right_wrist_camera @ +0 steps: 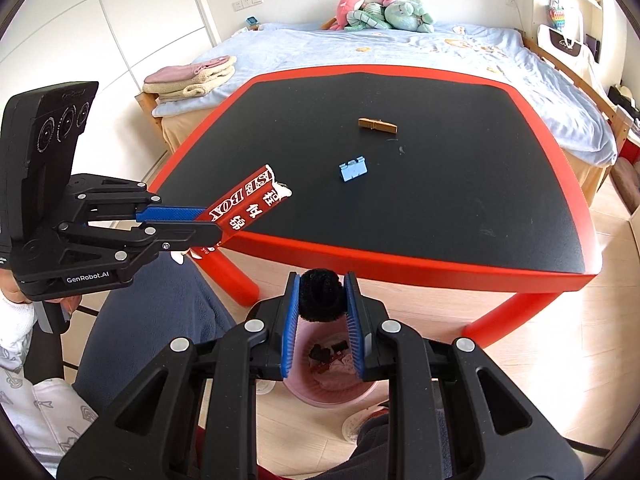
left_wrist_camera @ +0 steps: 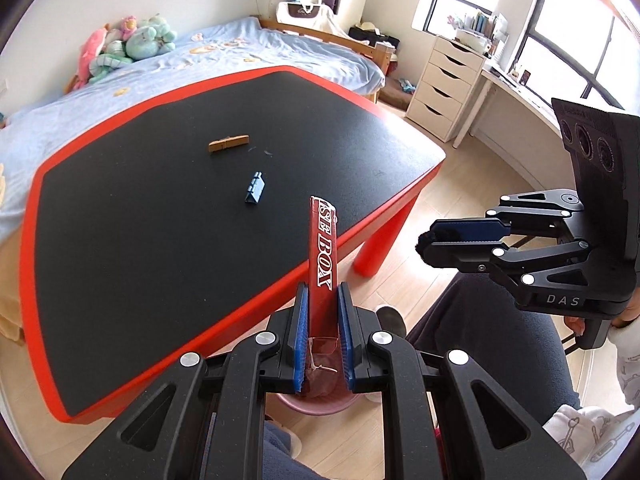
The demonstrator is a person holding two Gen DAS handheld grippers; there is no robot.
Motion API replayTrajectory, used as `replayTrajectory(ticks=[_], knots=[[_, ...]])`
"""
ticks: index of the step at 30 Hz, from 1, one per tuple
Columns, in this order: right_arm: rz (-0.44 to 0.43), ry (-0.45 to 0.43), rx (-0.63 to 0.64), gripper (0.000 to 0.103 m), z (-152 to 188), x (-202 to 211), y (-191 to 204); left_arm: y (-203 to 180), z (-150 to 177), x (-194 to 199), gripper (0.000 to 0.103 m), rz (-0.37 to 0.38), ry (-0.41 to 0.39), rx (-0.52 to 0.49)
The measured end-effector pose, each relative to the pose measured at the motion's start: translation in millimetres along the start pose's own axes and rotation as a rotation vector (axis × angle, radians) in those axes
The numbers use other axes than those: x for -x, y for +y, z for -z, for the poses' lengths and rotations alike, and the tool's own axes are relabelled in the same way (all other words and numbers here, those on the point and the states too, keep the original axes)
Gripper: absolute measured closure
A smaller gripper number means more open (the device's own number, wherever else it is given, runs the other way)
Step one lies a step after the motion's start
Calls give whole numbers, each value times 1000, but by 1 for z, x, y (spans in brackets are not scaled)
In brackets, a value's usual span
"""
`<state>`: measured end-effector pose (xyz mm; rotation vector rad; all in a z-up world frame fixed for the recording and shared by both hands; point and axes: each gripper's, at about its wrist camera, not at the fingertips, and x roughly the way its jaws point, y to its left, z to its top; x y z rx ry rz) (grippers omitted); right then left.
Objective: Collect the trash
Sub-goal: 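Carry the red carton and black object over the pink bin with both grippers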
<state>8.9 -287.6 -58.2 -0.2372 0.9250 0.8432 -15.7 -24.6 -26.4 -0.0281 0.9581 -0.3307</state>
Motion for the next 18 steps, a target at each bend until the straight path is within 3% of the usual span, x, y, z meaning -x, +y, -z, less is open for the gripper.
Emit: replayTrajectory(ticks=[18], knots=[[-37,35,-8,78,25,-6,7,-15,24,-5,88,13,48,-5]])
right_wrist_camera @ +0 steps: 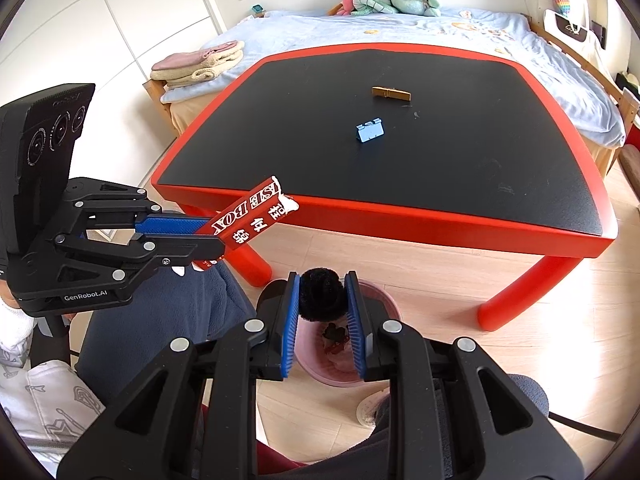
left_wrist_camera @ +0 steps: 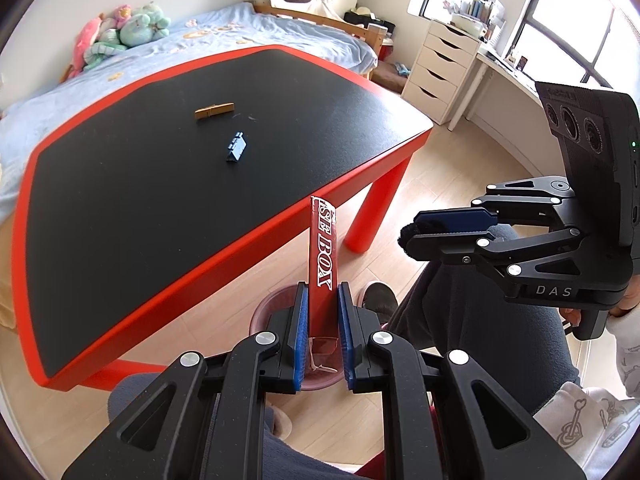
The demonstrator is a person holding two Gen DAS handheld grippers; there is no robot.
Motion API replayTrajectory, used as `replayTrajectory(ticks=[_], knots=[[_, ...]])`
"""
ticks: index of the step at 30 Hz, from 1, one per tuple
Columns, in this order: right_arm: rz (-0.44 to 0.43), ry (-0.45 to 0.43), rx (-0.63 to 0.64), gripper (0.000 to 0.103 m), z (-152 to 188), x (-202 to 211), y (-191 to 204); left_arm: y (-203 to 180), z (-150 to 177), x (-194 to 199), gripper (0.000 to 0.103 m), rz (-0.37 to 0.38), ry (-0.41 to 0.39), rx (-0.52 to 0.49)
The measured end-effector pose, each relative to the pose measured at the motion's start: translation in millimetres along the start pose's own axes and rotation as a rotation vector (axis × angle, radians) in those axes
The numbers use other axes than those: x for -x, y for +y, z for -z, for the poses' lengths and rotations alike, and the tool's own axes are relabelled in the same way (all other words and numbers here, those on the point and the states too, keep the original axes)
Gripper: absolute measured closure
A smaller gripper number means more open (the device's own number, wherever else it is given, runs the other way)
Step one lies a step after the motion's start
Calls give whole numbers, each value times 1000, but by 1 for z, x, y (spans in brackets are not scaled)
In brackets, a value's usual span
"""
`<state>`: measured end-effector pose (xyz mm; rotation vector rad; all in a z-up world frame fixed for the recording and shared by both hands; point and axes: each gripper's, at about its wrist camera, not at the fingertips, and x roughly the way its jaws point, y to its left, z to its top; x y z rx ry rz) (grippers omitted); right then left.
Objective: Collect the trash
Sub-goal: 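Carry the red carton and black object over the pink bin with both grippers, then open both grippers to drop the carton and black object into the bin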
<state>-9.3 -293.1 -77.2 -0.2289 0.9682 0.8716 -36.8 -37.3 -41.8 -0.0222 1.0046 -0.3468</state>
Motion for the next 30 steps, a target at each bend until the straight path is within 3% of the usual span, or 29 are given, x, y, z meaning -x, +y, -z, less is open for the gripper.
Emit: replayTrajectory(ticks=[2,4,6,7,8,14,30], knots=[[6,3,-2,72,1,0,-2,1,0,-1,84,7,4,0],[14,-6,-12,38,1,0,-4,3,-1,-3,62,-2,4,-1],[18,-12,-26,21,2,1,-8,6,0,-2,32,2,-10,16],[23,-15,-34,13,3,2,-10,8,-1,-2,24,-6,-16,24],[24,-18,-43,12,3,2,-12,10,0,-2,15,-18,-25,30],[33,-12,-58,7,4,-1,-16,15,-1,0,8,-43,-40,49],[29,-13,-65,3,-1,-1,-21,20,-2,6,8,-79,-53,61]])
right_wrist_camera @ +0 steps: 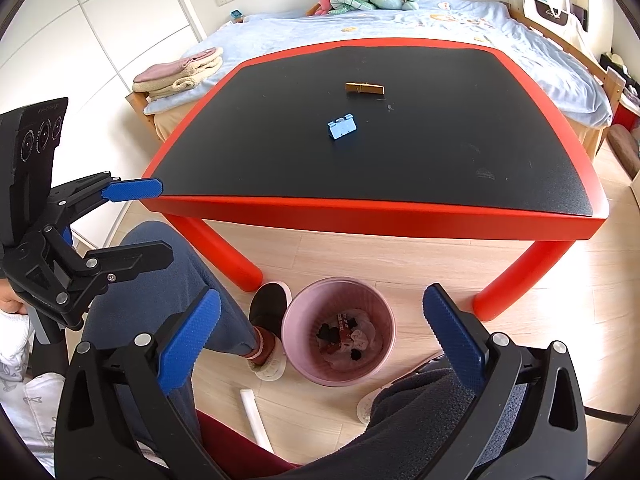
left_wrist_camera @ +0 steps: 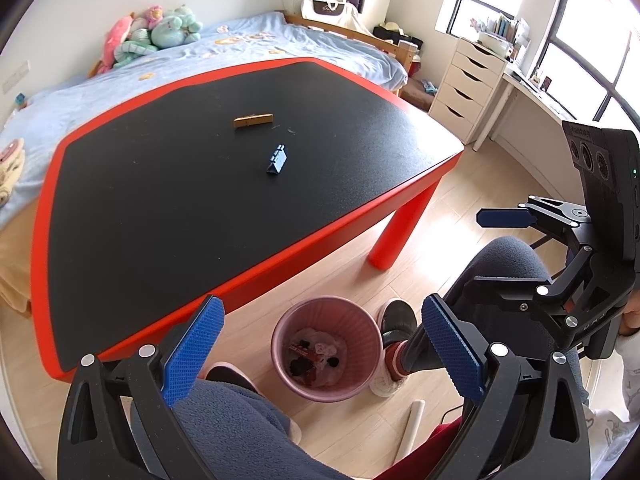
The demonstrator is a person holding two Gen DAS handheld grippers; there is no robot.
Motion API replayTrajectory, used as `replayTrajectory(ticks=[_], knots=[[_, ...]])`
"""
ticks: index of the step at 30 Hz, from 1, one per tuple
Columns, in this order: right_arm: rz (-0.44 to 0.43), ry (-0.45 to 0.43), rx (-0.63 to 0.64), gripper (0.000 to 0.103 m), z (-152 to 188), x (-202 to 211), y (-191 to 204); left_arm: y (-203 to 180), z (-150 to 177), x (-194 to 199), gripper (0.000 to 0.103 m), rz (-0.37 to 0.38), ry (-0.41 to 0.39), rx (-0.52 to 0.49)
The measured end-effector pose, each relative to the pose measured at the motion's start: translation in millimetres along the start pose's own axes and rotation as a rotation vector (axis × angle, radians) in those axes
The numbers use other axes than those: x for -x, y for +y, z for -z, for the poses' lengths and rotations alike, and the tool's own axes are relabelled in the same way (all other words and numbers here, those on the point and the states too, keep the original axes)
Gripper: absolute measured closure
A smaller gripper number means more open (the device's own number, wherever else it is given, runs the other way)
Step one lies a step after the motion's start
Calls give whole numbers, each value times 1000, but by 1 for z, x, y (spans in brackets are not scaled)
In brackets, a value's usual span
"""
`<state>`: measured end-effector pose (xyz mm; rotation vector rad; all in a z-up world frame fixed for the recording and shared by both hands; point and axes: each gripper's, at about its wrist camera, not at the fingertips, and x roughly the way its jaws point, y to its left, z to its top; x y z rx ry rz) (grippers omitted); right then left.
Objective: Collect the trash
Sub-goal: 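Open both grippers to drop the carton and black object into the bin, then move both grippers over the table toward the clothespin and blue block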
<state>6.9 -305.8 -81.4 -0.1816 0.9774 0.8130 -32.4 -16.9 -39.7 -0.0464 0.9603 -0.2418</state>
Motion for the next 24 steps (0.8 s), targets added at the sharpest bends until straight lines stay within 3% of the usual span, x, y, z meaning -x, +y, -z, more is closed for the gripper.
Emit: replayTrajectory(ticks=[10,24], knots=[[11,-41,16,3,-28,10,-6,6,-19,5,8,-16,-29,-10],[32,-88,79,3,-106,2,-20,28,-64,-6,8,-30,-65,-24]])
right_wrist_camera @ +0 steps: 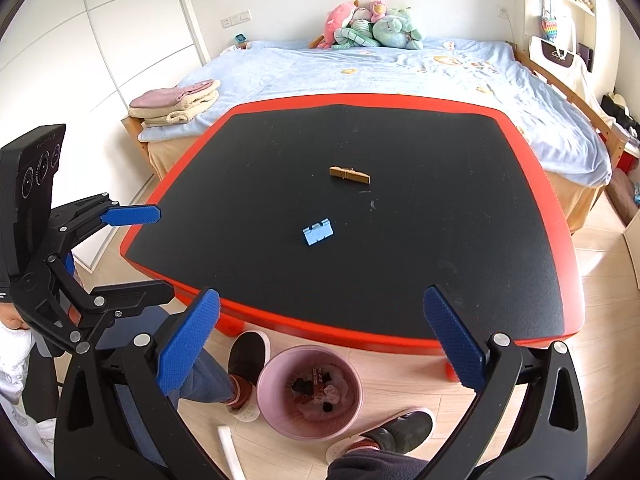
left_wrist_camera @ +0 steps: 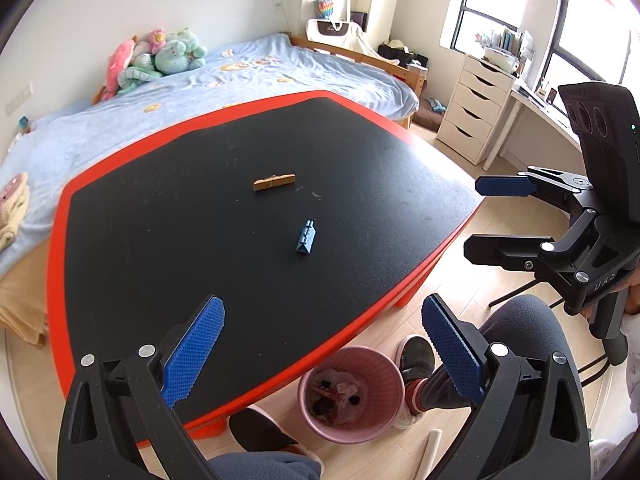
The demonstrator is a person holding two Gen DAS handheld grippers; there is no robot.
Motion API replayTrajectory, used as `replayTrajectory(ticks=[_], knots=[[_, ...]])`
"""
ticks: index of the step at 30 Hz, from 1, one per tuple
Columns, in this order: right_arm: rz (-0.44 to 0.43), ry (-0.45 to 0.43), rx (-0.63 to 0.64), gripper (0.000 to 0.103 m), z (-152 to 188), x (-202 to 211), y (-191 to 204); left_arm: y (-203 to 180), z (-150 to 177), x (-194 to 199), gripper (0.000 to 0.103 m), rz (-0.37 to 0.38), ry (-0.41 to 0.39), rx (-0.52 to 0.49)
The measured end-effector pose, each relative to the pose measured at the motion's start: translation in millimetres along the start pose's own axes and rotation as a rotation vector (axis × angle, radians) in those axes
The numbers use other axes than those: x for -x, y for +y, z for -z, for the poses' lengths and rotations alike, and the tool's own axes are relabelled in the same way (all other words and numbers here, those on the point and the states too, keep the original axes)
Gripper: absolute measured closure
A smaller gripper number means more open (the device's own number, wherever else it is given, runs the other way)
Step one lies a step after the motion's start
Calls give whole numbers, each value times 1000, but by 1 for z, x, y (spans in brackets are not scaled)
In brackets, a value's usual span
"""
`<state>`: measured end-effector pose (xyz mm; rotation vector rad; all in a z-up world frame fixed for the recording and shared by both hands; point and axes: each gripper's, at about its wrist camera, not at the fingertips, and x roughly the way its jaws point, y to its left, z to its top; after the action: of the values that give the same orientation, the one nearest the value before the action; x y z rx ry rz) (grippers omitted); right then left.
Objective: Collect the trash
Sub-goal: 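Move both grippers over the table toward the clothespin and blue block, then grasp the wooden clothespin with the right gripper while the left grasps the blue block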
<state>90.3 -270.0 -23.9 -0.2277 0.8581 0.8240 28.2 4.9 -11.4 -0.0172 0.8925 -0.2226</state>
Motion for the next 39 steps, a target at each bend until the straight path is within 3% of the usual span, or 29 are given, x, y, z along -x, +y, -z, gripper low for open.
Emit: replayTrajectory(ticks=[16,34,37,39], knots=[[-20,56,75,3,-74,-82,-32,20,-36,-59,8,29,52,-19],[-92,135,227,3,-100,-185,-50,27,-43,-117,8,57,114,-11],[-105,134,248,5,-101,-197,-50,27,-43,-121,19,57,122,-11],[-106,141,261,13,-102,-205,-50,29,-42,-123,25,56,126,-4]])
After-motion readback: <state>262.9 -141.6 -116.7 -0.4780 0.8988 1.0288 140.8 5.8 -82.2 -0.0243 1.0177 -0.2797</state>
